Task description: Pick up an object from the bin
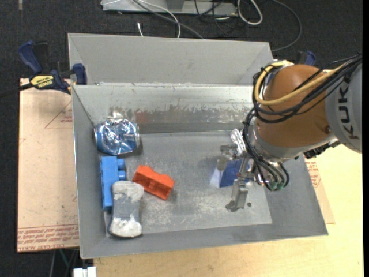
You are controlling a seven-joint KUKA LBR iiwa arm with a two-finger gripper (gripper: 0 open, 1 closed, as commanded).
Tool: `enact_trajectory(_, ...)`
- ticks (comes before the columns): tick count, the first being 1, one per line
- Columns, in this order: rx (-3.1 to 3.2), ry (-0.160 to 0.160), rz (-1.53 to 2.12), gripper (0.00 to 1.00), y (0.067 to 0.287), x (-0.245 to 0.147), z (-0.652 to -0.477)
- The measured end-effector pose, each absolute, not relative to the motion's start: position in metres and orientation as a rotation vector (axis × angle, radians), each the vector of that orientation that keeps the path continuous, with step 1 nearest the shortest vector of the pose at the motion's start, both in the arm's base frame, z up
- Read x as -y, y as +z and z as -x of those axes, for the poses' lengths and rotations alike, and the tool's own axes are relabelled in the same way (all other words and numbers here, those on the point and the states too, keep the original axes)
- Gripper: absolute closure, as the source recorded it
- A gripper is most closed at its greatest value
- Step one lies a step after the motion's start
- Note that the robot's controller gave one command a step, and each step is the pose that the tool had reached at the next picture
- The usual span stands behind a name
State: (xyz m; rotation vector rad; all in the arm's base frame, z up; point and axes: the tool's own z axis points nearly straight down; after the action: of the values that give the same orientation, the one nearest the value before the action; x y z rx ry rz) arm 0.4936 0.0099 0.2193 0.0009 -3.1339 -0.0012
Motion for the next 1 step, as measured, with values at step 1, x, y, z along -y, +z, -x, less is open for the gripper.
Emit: enact_trajectory(1, 3.142, -0.001, 0.0, 0.0, 0.2235, -0.0097, -0.4953)
